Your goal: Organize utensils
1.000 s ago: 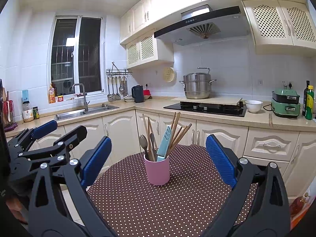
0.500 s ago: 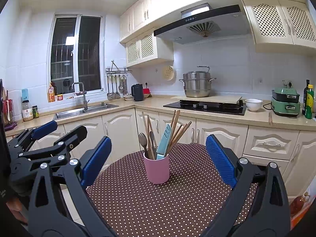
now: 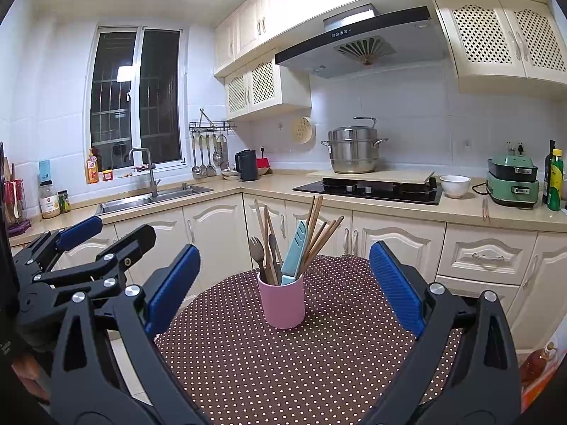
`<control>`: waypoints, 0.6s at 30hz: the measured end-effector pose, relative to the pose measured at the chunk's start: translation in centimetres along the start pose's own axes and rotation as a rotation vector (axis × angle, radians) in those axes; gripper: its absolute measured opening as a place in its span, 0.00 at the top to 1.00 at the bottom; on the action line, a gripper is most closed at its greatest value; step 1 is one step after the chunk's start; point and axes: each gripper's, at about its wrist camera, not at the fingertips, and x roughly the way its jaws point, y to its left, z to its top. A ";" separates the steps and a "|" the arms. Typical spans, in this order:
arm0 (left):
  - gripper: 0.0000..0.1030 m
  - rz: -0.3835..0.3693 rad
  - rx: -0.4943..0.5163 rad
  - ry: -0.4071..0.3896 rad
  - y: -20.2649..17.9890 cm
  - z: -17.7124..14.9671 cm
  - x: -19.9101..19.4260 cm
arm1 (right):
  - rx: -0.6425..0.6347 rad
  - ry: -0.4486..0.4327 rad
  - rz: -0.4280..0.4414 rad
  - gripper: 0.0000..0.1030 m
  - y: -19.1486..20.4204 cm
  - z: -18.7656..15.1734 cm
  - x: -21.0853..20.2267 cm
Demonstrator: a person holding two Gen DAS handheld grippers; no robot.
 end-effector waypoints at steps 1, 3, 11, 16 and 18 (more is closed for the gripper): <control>0.14 0.005 0.003 -0.004 0.0 0.0 0.0 | 0.001 0.000 0.000 0.08 0.0 0.0 0.0; 0.14 0.011 0.008 -0.008 -0.2 0.0 -0.1 | 0.000 0.001 -0.001 0.08 -0.1 0.0 0.1; 0.14 0.009 0.008 -0.006 -0.1 -0.2 0.1 | 0.003 0.004 -0.003 0.08 -0.1 -0.2 0.1; 0.14 0.011 0.010 -0.002 0.0 -0.2 0.3 | 0.004 0.008 -0.004 0.08 -0.1 -0.2 0.3; 0.14 0.015 0.012 -0.002 -0.2 -0.2 0.4 | 0.006 0.009 -0.003 0.08 -0.2 -0.2 0.4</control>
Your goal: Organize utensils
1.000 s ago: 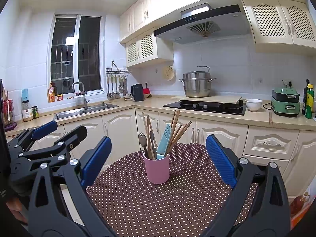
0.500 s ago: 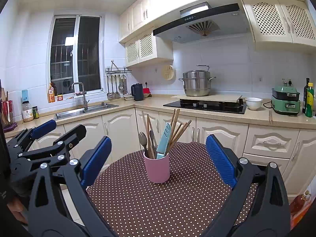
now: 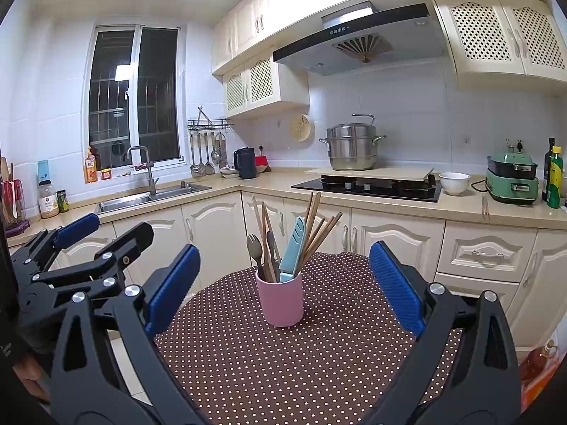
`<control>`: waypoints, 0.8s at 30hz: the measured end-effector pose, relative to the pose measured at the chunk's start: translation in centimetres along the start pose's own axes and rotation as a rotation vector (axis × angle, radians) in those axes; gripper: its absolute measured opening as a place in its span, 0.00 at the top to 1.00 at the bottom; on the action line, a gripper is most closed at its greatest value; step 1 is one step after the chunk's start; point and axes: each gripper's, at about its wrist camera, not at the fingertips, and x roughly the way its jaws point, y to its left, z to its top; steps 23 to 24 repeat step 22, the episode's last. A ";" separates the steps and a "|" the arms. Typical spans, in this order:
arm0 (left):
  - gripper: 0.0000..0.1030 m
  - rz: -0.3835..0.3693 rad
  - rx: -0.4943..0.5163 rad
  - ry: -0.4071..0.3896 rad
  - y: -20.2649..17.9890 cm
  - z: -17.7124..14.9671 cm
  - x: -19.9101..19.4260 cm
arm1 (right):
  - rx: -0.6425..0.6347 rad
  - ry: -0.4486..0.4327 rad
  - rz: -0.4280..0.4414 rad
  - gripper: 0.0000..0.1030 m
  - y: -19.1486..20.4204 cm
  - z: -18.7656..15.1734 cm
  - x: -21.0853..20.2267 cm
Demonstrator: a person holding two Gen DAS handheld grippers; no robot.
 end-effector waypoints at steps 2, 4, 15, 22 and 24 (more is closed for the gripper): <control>0.14 0.005 0.004 -0.001 -0.1 -0.1 0.0 | 0.000 0.002 -0.003 0.08 0.0 -0.1 0.1; 0.14 0.008 0.007 0.001 -0.2 -0.1 0.2 | 0.000 0.003 -0.004 0.08 0.0 -0.2 0.2; 0.14 0.020 0.019 0.030 -0.6 -0.6 1.4 | 0.015 0.031 -0.005 0.08 -0.3 -0.7 1.1; 0.14 0.013 0.023 0.093 -1.0 -1.6 3.7 | 0.042 0.083 -0.002 0.08 -1.2 -1.6 3.0; 0.14 0.013 0.023 0.093 -1.0 -1.6 3.7 | 0.042 0.083 -0.002 0.08 -1.2 -1.6 3.0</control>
